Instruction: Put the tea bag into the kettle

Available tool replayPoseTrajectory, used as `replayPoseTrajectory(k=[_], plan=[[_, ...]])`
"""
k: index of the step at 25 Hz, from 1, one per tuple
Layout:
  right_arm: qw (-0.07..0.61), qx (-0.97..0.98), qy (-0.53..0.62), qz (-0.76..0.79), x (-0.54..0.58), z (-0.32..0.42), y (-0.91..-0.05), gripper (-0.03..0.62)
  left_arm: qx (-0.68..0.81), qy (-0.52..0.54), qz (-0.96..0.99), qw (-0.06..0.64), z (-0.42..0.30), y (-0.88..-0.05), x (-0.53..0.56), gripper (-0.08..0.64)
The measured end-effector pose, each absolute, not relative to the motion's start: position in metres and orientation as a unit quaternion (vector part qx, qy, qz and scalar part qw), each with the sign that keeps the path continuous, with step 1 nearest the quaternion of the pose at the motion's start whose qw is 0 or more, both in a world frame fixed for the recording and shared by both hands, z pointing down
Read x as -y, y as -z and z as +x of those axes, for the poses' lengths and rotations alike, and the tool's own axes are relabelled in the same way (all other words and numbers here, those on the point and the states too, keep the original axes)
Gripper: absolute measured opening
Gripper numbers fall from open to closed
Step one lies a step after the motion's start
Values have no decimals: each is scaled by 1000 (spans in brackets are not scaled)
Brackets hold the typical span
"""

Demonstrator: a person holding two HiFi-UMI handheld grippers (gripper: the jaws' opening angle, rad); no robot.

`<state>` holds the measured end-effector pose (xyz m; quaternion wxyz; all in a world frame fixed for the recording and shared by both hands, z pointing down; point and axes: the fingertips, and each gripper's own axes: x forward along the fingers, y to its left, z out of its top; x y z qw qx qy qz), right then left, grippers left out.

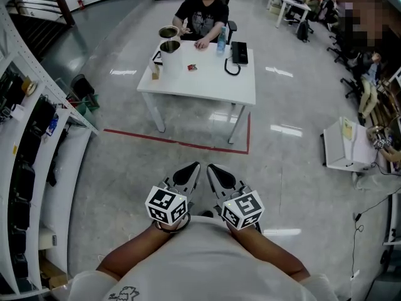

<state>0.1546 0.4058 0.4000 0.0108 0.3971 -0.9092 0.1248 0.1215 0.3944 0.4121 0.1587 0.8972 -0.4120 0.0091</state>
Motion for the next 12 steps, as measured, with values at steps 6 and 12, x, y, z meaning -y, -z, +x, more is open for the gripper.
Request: replayPoseTrajectory(k=[6, 12], plan=[[6, 894, -140, 425, -393, 188, -407, 12, 397, -12, 902, 168, 142, -419, -379, 9], [9, 883, -138, 449, -377, 208, -411, 12, 369, -13, 912, 179, 165, -426, -358, 9]])
